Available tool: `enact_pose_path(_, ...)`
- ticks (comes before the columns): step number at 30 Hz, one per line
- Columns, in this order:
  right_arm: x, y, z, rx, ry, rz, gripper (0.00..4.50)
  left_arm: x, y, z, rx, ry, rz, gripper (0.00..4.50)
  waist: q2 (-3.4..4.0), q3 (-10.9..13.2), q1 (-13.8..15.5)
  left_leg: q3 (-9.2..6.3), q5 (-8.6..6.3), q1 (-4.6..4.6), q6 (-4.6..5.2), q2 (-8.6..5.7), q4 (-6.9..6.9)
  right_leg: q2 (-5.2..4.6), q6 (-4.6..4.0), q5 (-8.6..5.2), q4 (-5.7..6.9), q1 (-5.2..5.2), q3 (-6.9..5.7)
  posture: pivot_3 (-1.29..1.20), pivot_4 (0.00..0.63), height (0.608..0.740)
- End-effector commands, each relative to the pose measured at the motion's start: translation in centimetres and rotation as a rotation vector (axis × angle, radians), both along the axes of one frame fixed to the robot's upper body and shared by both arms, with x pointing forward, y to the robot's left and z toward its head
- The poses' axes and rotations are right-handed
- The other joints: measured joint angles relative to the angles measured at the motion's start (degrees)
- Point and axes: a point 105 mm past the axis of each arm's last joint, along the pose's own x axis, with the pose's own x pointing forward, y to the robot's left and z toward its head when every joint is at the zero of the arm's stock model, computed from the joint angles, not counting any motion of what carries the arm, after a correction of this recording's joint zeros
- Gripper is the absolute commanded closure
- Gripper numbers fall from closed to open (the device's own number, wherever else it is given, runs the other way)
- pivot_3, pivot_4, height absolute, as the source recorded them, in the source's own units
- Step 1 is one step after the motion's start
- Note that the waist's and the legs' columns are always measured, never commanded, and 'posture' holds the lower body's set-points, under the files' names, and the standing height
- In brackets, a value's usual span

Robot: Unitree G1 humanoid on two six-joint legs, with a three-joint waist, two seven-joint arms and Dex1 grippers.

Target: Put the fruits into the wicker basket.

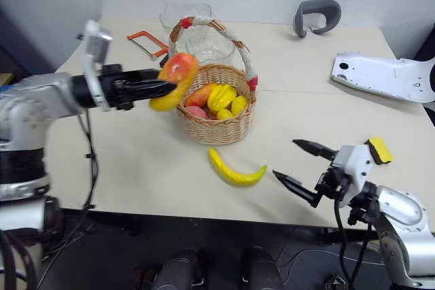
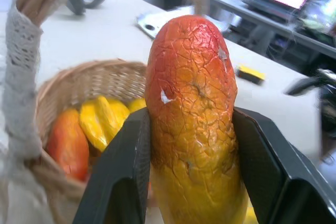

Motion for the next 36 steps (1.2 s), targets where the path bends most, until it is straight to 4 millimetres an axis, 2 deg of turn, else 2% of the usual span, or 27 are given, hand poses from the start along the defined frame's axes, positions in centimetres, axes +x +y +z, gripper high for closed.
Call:
enact_pose_path(1, -0.3, 0.3, 0.8, 0.027, -0.052, -0.029, 0.0, 1.7, -0.9, 0.3, -0.033, -0.052, 0.077, 2.53, -0.09, 0.1, -0.2, 0.03, 0.03, -0.02, -0.04, 0.02, -0.02, 0.04, 0.0, 0.0, 0.02, -0.06, 0.02, 0.0, 0.15, 0.74)
enact_pose_path(2, -0.3, 0.5, 0.8, 0.037, -0.057, -0.034, 0.0, 2.1, -1.4, 0.1, -0.032, -0.064, 0.08, 2.53, -0.1, 0.1, -0.3, 0.03, 0.05, -0.03, -0.08, 0.04, -0.02, 0.06, 0.0, 0.0, 0.04, -0.1, 0.02, 0.0, 0.15, 0.74)
enact_pose_path(4, -0.3, 0.8, 0.6, 0.046, -0.059, -0.039, 0.0, 3.0, -1.7, -0.6, -0.005, -0.084, 0.116, 1.82, -0.1, 0.1, -0.5, 0.09, 0.1, -0.05, -0.12, 0.05, -0.02, 0.07, -0.01, 0.0, 0.09, -0.19, 0.05, 0.0, 0.15, 0.74)
enact_pose_path(7, -0.6, 0.8, 0.5, 0.045, -0.061, -0.051, 0.0, 2.8, -1.9, -0.2, 0.024, -0.151, 0.081, 0.98, -0.11, 0.1, -0.5, 0.11, 0.16, -0.02, -0.11, 0.04, 0.0, 0.07, -0.01, 0.0, 0.11, -0.17, 0.09, 0.0, 0.15, 0.74)
enact_pose_path(9, -1.1, -0.2, 0.4, 0.043, -0.057, -0.092, 0.0, 2.3, -0.6, 1.1, 0.002, -0.221, 0.069, 0.37, -0.11, 0.1, -0.5, 0.11, 0.16, -0.03, -0.11, 0.04, -0.02, 0.06, -0.01, 0.0, 0.11, -0.18, 0.1, 0.0, 0.15, 0.74)
enact_pose_path(11, -1.4, -1.1, 0.3, 0.027, -0.058, -0.129, 0.0, 1.6, 1.0, 1.3, 0.033, -0.259, 0.046, 0.37, -0.11, 0.1, -0.7, 0.12, 0.16, -0.03, -0.11, 0.04, -0.04, 0.06, -0.01, 0.0, 0.11, -0.2, 0.13, 0.0, 0.15, 0.74)
enact_pose_path(13, -1.5, -2.7, 0.7, -0.021, -0.113, -0.201, 0.0, 1.1, 3.9, 1.0, 0.114, -0.298, 0.041, 0.37, -0.11, 0.1, -1.2, 0.14, 0.16, 0.0, -0.13, 0.06, -0.08, 0.07, -0.02, -0.01, 0.12, -0.2, 0.14, 0.0, 0.15, 0.74)
enact_pose_path(14, -1.7, -3.6, 0.6, -0.046, -0.111, -0.226, 0.0, 0.3, 5.3, 1.2, 0.136, -0.33, 0.008, 0.37, -0.1, 0.1, -1.4, 0.18, 0.16, 0.0, -0.14, 0.06, -0.07, 0.07, -0.02, -0.01, 0.12, -0.21, 0.15, 0.0, 0.15, 0.74)
enact_pose_path(16, -2.8, -5.0, -0.2, -0.101, -0.073, -0.235, 0.0, -2.1, 7.4, 1.3, 0.196, -0.432, -0.117, 0.02, -0.1, 0.1, -1.4, 0.28, 0.16, 0.09, -0.15, 0.07, -0.13, 0.09, -0.05, -0.03, 0.16, -0.22, 0.24, 0.0, 0.15, 0.74)
enact_pose_path(19, -5.6, -6.4, -3.1, -0.223, 0.066, -0.192, 0.0, -3.9, 11.9, -2.6, 0.487, -0.372, -0.155, 0.01, -0.09, 0.1, -1.2, 0.26, 0.14, 0.11, -0.17, 0.08, -0.18, 0.1, -0.15, -0.09, 0.1, -0.2, 0.22, 0.0, 0.15, 0.74)
enact_pose_path(21, -6.7, -6.4, -4.1, -0.192, 0.139, -0.171, 0.0, -6.2, 14.1, -6.0, 0.623, -0.283, -0.243, 0.01, -0.04, 0.0, -1.2, 0.25, 0.06, 0.16, -0.11, 0.09, -0.24, 0.09, -0.15, -0.12, 0.03, -0.16, 0.22, 0.0, 0.15, 0.74)
enact_pose_path(23, -7.4, -5.6, -4.9, -0.193, 0.174, -0.127, 0.0, -7.6, 14.5, -6.7, 0.58, -0.289, -0.268, 0.01, -0.04, 0.0, -1.3, 0.27, -0.05, 0.16, -0.02, 0.07, -0.22, 0.02, -0.15, -0.12, 0.02, -0.15, 0.26, 0.0, 0.15, 0.74)
enact_pose_path(26, -7.5, -3.0, -6.2, -0.222, 0.198, -0.022, 0.0, -9.7, 14.3, -8.0, 0.486, -0.267, -0.306, 0.01, -0.29, 0.0, -1.3, 0.19, -0.25, 0.14, 0.31, 0.11, -0.14, -0.04, -0.16, -0.08, 0.01, -0.12, 0.27, 0.0, 0.15, 0.74)
enact_pose_path(29, -6.2, 1.4, -5.9, -0.21, 0.205, 0.108, 0.0, -11.0, 13.6, -7.9, 0.357, -0.172, -0.285, 0.01, -0.28, 0.0, -1.5, 0.1, -0.36, 0.13, 0.13, 0.14, -0.16, -0.05, -0.18, -0.08, 0.02, -0.14, 0.27, 0.0, 0.15, 0.74)
enact_pose_path(33, -4.0, 6.9, -4.7, -0.205, 0.208, 0.26, 0.0, -12.9, 12.4, -8.0, 0.282, -0.101, -0.295, 0.01, -0.18, 0.0, -2.4, 0.1, -0.27, 0.14, 0.25, 0.16, -0.17, -0.06, -0.23, -0.11, 0.06, -0.19, 0.28, 0.0, 0.15, 0.74)
enact_pose_path(36, -2.0, 9.2, -5.4, -0.254, 0.305, 0.265, 0.0, -14.4, 11.5, -8.5, 0.308, -0.046, -0.355, 0.01, -0.19, 0.0, -2.5, 0.07, -0.24, 0.08, 0.17, 0.15, -0.2, -0.05, -0.3, -0.15, 0.1, -0.28, 0.25, 0.0, 0.15, 0.74)
